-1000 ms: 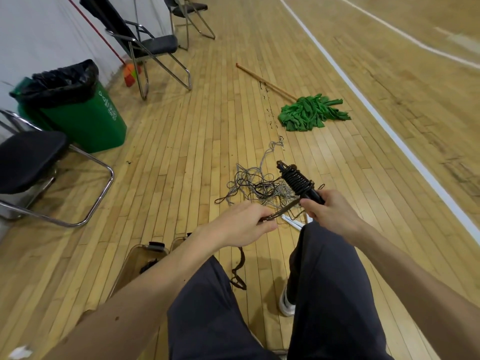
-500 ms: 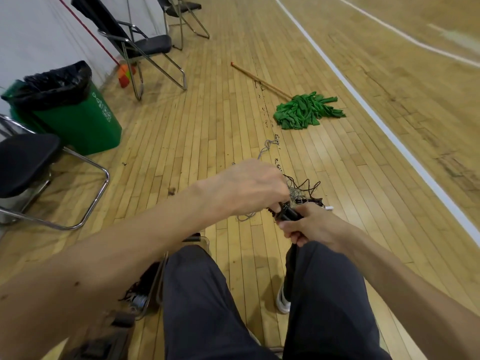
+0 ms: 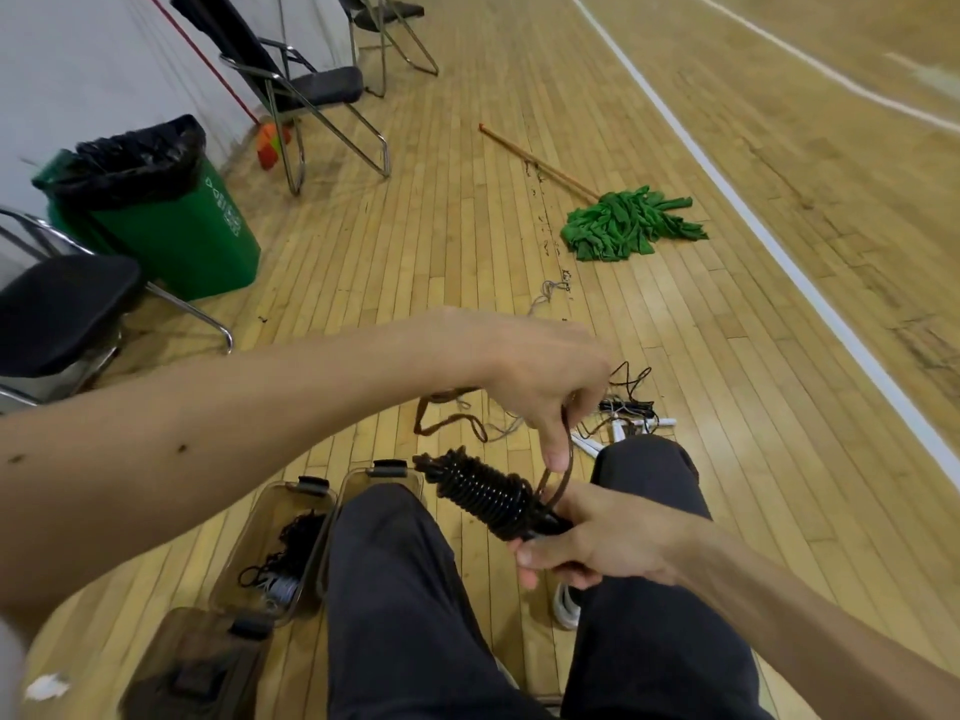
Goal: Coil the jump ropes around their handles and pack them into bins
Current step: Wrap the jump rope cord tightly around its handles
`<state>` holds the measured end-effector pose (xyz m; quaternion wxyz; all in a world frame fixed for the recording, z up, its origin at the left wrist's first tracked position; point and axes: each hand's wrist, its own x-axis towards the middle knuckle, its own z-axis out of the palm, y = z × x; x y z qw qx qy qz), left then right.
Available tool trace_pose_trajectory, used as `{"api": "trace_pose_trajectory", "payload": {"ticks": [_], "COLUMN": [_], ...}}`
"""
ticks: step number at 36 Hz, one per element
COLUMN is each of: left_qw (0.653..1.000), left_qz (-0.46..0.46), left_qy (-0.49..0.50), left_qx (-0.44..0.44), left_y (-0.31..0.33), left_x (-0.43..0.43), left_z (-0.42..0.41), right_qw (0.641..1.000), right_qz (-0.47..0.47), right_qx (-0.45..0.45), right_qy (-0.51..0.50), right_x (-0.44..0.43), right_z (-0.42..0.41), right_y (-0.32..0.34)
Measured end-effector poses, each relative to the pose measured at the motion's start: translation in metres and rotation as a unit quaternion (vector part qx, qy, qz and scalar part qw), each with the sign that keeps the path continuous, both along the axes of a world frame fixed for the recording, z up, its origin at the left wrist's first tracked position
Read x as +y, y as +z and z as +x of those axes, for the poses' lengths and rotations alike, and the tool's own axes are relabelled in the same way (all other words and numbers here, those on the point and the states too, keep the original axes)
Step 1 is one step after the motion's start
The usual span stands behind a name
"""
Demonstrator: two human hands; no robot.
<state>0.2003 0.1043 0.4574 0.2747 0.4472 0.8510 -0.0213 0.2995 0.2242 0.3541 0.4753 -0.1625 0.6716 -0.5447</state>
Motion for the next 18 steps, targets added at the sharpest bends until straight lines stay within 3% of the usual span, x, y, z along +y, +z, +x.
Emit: {"api": "trace_pose_trajectory", "payload": {"ticks": [10,18], "left_qw": [0.977,0.943], "left_qz": [0.016,0.087], "left_qy": [0.104,0.204], "left_qx": [-0.188,-0.248], "left_y": [-0.033,-0.060], "left_x": [-0.025,-0.059], "left_z": [-0.001,0.001], "right_qw": [0.995,0.988], "right_qz": [-0.006,-0.121], "right_qx": [0.085,0.081], "right_qy": [0.054,-0.042], "right_x": [0.004,0.020], "right_z": [0.020,0.015], "right_y": [0.002,0.022]}}
